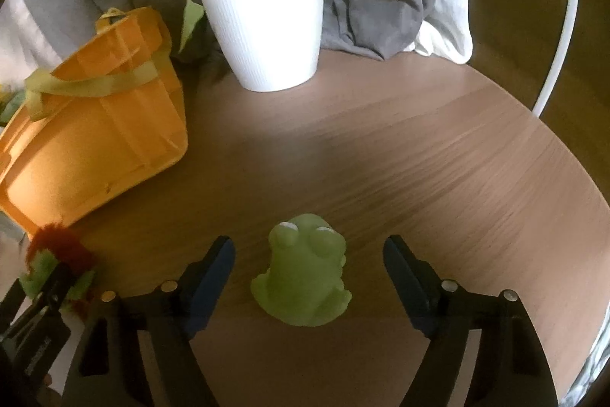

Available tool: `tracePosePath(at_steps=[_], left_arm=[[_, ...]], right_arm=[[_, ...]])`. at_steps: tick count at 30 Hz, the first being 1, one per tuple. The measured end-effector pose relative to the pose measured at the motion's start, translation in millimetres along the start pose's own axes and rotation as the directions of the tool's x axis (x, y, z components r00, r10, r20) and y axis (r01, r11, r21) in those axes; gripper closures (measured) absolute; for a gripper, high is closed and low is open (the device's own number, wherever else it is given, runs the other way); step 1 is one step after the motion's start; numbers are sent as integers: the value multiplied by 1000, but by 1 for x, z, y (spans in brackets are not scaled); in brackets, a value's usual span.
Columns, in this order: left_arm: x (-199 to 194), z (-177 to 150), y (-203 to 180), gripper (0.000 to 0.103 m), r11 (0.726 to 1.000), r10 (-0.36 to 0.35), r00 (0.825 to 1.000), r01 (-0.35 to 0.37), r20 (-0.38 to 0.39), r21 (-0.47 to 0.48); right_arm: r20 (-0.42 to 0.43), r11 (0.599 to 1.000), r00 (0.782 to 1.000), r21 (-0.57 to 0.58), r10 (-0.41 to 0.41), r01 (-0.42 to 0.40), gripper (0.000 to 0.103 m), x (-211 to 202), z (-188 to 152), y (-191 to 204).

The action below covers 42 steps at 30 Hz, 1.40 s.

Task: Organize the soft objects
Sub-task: 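Grasp the red-and-green pompom with the left tool while the right tool grasps the green frog, then lift and carry the pompom and frog with both tools over the crate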

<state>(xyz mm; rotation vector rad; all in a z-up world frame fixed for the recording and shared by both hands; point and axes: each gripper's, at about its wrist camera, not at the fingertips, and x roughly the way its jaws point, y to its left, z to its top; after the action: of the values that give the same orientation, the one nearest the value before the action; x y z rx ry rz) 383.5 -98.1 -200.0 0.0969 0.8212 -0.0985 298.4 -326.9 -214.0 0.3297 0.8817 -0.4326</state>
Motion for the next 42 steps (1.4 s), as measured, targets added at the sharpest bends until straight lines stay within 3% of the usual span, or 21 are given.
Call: tracePosePath(at_steps=[8,14,18,21,25,42], left_arm=[[20,9,2,4,1000,-1,1000,1,-30,9],[23,8,2,28,999,-8,1000,8,-7,52],[24,6,2,50,998,-26,1000,26,-4,64],[25,5,6,60,997,-34,999,34,-7,68],[23,3,11,65,996,-41,999,40,7,75],[-36,-5,14,66,996,-70,996,67,48,51]], right_arm=[[-21,1000,1000,10,3,-3,45,7,-3,5],[-5,1000,1000,11,-8,8,60,4,-5,7],[-1,1000,1000,-3,-5,5,61,5,-5,8],[-4,1000,1000,-14,16,-16,61,3,-7,12],[3,999,999,-26,38,-38,61,-2,-9,18],[72,990,991,-85,115,-109,61,-38,-10,27]])
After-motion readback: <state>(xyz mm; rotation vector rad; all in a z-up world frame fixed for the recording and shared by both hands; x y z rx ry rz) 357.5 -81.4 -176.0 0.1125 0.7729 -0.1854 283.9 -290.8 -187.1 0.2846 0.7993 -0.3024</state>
